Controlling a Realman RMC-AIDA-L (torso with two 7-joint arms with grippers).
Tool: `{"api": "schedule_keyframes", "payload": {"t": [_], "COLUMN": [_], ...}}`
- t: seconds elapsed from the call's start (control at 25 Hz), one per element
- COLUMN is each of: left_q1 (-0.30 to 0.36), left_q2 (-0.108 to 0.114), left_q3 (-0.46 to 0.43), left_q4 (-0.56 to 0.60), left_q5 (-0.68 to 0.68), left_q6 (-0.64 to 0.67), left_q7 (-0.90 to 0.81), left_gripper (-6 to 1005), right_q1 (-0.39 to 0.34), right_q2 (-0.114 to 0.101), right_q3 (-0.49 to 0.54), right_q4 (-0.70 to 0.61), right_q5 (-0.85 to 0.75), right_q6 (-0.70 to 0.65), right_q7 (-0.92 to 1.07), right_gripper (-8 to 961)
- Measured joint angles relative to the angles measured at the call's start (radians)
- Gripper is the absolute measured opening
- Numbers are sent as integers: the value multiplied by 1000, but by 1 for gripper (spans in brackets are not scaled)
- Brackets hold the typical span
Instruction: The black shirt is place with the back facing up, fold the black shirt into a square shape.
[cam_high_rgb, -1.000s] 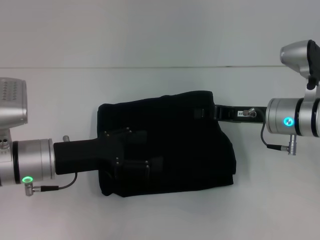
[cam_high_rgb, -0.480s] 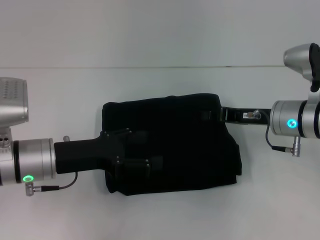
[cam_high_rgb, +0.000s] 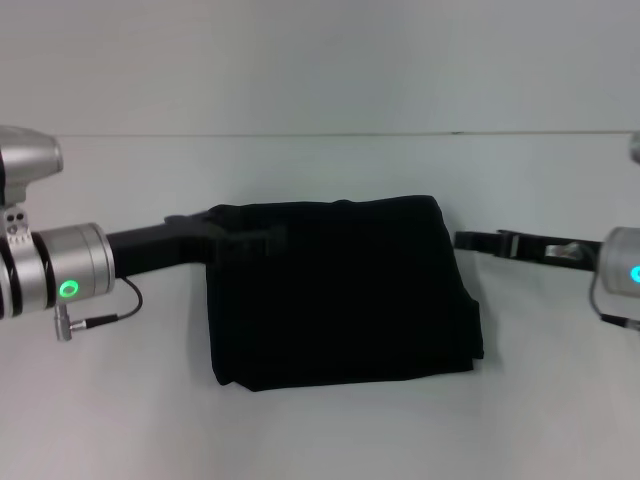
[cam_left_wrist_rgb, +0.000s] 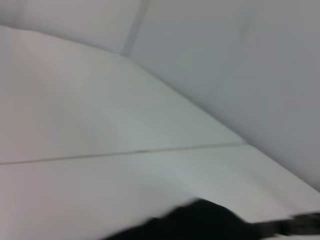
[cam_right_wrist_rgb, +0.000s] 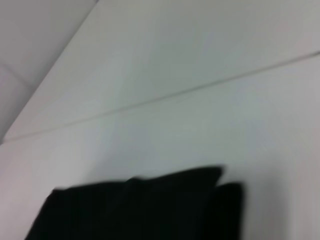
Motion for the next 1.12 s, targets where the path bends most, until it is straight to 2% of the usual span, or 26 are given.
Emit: {"api": "schedule_keyframes", "payload": {"t": [0.16, 0.36, 0.6, 0.72, 0.92, 1.12], "left_q1": [-23, -48, -73, -83, -103, -112], "left_q2": [2, 15, 24, 20, 23, 20], "left_q3": [5, 15, 73, 120, 147, 153], "left_q4": [0, -5, -9, -25, -91, -115], "left_q5": [-7, -2, 40, 57, 62, 68], "left_q6": [-127, -218, -309, -389, -500, -543], "left_q7": [-130, -285, -467, -509, -522, -521], "left_gripper": [949, 948, 948, 948, 948, 949], "right_q1": [-40, -46, -31, -27, -20, -12], "right_q2": [-22, -64, -83, -83, -82, -79], "right_q3": [49, 86, 89, 89, 88, 80], "right_q4": [-58, -95, -121, -121, -122, -122], "right_q5": [2, 3, 4, 9, 12, 13], "right_q6": [-54, -163, -246, -248, -248, -247], "right_q7": [-1, -2, -3, -6, -18, -24], "right_gripper": [435, 590, 852, 853, 853, 854]}}
